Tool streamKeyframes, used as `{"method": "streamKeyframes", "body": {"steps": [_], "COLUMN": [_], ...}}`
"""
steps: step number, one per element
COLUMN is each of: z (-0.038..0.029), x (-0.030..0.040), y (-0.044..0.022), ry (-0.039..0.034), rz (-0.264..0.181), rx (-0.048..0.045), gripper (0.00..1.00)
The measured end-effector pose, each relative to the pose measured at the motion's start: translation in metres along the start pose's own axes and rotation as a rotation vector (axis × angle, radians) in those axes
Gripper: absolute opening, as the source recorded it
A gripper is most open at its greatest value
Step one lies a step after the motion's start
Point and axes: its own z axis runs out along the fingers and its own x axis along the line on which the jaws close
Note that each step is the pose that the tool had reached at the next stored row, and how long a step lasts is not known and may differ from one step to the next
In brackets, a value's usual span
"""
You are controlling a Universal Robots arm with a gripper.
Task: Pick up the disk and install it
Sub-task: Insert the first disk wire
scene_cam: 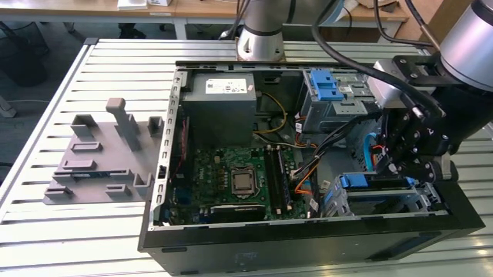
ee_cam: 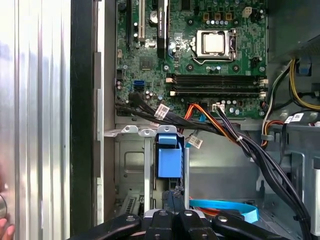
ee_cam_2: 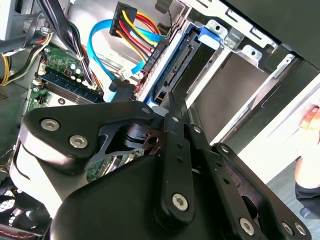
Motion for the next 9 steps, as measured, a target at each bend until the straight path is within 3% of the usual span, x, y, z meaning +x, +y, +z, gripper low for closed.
{"method": "streamKeyframes", "body": {"steps": [9], "z": [-0.0032], "x": [-0.0065], "y": [-0.0058], "ry": [-0.0002], "rz": [0.000], "rx": [0.0000], "gripper": [0.11]}}
